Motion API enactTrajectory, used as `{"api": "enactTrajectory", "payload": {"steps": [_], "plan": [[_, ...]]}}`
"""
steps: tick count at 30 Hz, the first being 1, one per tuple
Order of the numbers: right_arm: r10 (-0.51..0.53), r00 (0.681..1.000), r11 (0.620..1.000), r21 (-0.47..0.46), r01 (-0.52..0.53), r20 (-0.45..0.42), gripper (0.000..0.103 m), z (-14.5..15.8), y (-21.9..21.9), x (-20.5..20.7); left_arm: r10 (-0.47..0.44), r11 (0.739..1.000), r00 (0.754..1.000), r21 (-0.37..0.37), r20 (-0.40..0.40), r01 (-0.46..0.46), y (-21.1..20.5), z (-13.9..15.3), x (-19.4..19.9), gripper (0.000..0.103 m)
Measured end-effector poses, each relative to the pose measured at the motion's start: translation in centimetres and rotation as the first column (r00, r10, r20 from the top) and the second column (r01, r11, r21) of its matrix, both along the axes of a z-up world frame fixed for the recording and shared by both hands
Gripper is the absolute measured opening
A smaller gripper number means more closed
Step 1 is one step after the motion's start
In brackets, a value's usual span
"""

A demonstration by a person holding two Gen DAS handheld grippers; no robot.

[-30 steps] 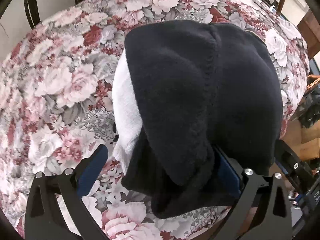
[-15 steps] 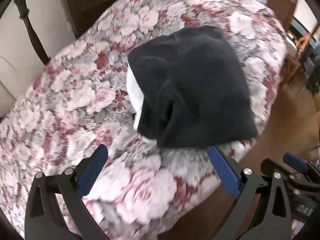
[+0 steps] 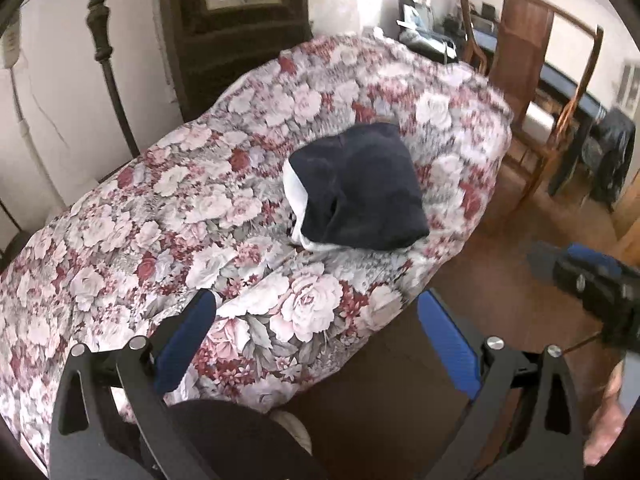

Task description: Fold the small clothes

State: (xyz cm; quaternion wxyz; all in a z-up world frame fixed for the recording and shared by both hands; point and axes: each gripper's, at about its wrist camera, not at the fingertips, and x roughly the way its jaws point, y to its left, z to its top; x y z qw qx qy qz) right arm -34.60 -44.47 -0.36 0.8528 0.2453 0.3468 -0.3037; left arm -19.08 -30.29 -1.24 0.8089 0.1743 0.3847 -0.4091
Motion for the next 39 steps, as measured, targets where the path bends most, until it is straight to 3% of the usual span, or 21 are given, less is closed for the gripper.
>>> {"api": "enactTrajectory", "payload": {"steps": [5, 8, 17, 21, 23, 27, 39], "plan": [[0.045, 0.998, 0.993, -0.109, -0.040, 0.046, 0.099, 3.9, 3.1, -1.3, 0.042, 0.998, 0.998, -0.049, 0.051, -0.040, 1.8, 4.4, -0.6, 0.098], [0.063, 0.996, 0.990, -0.128, -0.053, 0.071, 0.099, 5.4, 4.5, -1.9, 0.067, 0.995, 0.996, -0.076, 0.054, -0.063, 2.9, 6.7, -1.0, 0.098], [0.042, 0.995, 0.978, -0.206, -0.022, 0.092, 0.099, 7.0, 7.6, -3.4, 0.105, 0.991, 0.981, -0.101, 0.165, -0.089, 4.9, 11.7, -3.9, 0.098], [-0.002, 0.995, 0.981, -0.194, 0.021, 0.098, 0.099, 7.2, 7.6, -4.2, 0.059, 0.991, 0.989, -0.129, 0.135, -0.042, 5.4, 12.5, -4.9, 0.098], [0.031, 0.999, 0.985, -0.174, -0.024, 0.040, 0.099, 7.1, 7.6, -3.8, 0.058, 0.991, 0.985, -0.126, 0.162, -0.038, 5.4, 12.5, -5.4, 0.098], [0.072, 0.995, 0.985, -0.159, -0.061, 0.064, 0.099, 7.1, 8.3, -3.7, 0.070, 0.996, 0.970, -0.077, 0.235, -0.053, 5.0, 12.4, -6.5, 0.098], [0.069, 0.992, 0.992, -0.117, -0.057, 0.104, 0.099, 7.1, 8.2, -3.8, 0.094, 0.993, 0.979, -0.085, 0.179, -0.080, 5.3, 12.3, -6.4, 0.099]]}}
